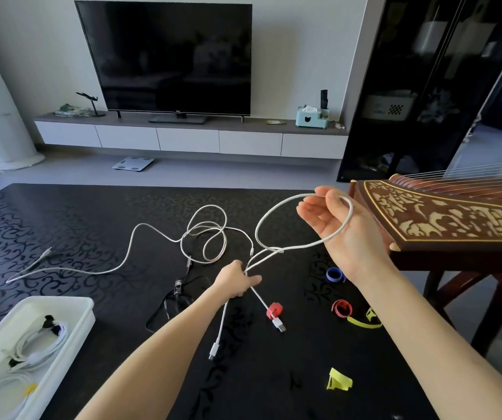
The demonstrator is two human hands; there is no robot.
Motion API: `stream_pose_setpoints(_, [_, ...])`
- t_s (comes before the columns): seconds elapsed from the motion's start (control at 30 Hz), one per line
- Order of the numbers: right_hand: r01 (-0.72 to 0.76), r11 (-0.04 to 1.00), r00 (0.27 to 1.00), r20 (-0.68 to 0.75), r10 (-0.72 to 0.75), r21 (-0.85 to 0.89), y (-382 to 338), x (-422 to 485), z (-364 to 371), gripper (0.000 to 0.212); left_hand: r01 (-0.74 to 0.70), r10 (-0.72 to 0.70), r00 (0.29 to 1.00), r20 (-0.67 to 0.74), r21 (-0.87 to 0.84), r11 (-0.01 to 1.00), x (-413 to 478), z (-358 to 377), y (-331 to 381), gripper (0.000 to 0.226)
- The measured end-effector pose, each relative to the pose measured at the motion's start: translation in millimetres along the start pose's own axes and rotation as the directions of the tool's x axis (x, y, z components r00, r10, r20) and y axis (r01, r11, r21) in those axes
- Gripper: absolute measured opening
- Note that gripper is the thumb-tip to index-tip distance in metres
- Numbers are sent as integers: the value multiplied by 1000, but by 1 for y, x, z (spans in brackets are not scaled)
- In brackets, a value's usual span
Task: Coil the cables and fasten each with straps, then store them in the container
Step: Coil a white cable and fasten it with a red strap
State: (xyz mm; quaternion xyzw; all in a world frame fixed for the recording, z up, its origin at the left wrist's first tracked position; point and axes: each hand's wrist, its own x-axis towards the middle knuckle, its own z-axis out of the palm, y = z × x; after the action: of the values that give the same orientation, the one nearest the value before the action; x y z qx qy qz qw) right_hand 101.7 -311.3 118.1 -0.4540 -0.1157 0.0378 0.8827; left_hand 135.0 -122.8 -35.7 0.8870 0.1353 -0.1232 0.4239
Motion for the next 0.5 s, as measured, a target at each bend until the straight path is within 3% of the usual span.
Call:
stream_pose_setpoints(0.13, [-26, 997, 999, 22, 24, 72, 2, -1, -1, 21, 159, -158, 987, 17, -152, 976, 8, 20, 8, 29])
stream_pose_setpoints(0.3, [0, 997, 999, -34, 3, 73, -1, 1, -22, 24, 91, -125, 984, -128, -246, 965, 13, 19, 12, 39])
stream_pose_setpoints(0.4, [26, 1000, 996, -86, -27, -17, -2, 2, -39, 22, -137, 70, 937, -341, -176, 975, 2, 4, 15, 31])
stream_pose_setpoints(0.5, [38, 994, 995, -92, -47, -104, 2, 1, -50, 22, -328, 359, 876, -321, 149, 933, -20, -1, 12, 22])
